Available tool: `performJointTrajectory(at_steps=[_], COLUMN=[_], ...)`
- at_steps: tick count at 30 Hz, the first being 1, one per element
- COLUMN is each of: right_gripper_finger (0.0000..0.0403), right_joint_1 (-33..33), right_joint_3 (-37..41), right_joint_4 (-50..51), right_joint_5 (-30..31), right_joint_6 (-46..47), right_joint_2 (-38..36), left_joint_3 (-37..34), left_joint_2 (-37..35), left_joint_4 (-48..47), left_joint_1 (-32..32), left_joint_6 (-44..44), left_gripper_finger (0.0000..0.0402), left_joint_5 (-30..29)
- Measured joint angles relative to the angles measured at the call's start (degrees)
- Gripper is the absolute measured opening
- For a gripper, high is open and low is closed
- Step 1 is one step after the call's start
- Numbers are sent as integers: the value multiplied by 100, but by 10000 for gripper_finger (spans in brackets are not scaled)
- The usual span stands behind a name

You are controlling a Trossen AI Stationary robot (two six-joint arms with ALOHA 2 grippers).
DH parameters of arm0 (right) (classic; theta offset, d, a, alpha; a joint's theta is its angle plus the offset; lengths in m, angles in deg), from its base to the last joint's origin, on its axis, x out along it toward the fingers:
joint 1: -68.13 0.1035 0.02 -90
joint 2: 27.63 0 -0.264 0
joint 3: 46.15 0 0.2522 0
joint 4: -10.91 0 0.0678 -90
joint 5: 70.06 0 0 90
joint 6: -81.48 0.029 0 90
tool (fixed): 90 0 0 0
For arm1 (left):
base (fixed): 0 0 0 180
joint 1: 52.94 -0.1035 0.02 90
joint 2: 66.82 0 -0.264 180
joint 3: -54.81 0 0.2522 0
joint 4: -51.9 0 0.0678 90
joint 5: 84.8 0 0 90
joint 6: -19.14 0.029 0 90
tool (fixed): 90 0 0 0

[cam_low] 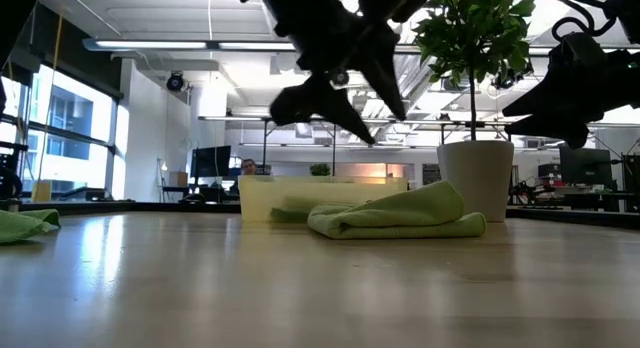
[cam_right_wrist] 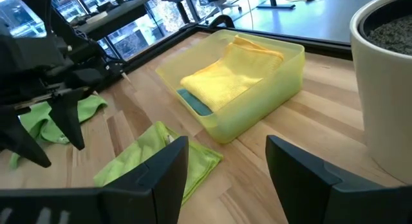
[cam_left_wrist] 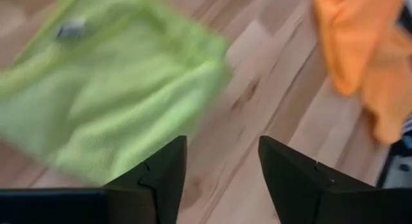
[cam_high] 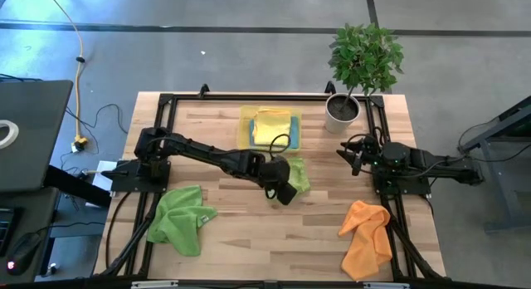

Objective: Fold microfiber towels
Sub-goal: Put the folded light green microfiber cloth into the yellow bin

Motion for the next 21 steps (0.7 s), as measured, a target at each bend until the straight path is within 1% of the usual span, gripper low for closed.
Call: performJointTrajectory(at_steps=[4, 8, 11, 14, 17, 21], right_gripper_finger=[199, 199, 199, 199, 199, 199], right_joint_1=[0, 0, 0, 0, 0, 0], right_joint_3=[0, 0, 0, 0, 0, -2], right_joint_4=[2, 2, 4, 4, 4, 6], right_joint_5=[-4, -4, -6, -5, -6, -7], right_joint_6=[0, 0, 0, 0, 0, 0], right_joint_2=[0, 0, 2, 2, 2, 2], left_joint_3=[0, 0, 0, -7, -49, -553], left_joint_2=[0, 0, 16, 48, 46, 48], left_joint_4=[-346, -638, -931, -1156, -1224, -864], left_joint_1=[162, 320, 384, 325, 139, -95], left_joint_6=[-326, -652, -945, -976, -1036, -1097], left_gripper_finger=[223, 267, 291, 303, 305, 304], left_joint_5=[-103, -690, -1033, -1246, -1287, -1147])
